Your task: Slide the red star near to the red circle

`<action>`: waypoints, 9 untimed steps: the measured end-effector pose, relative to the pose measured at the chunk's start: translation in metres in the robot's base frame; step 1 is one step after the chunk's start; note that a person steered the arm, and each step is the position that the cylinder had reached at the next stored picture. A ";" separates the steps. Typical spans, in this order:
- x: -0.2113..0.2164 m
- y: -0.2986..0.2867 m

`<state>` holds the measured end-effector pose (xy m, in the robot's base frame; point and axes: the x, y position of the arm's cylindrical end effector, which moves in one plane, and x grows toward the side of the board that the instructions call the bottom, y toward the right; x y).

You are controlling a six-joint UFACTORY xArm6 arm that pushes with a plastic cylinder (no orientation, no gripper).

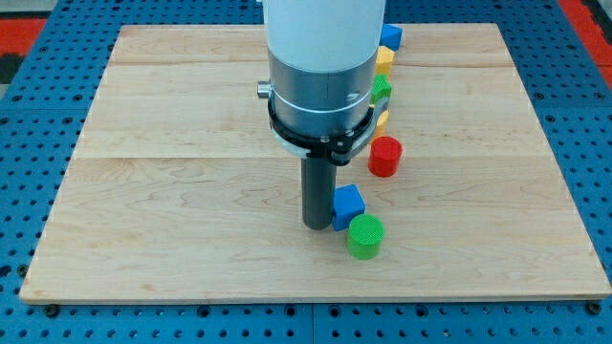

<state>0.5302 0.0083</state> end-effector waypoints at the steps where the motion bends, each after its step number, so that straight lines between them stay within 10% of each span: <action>1: -0.002 0.017; 4: -0.016 0.053; 9: -0.130 -0.118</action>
<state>0.4000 -0.1098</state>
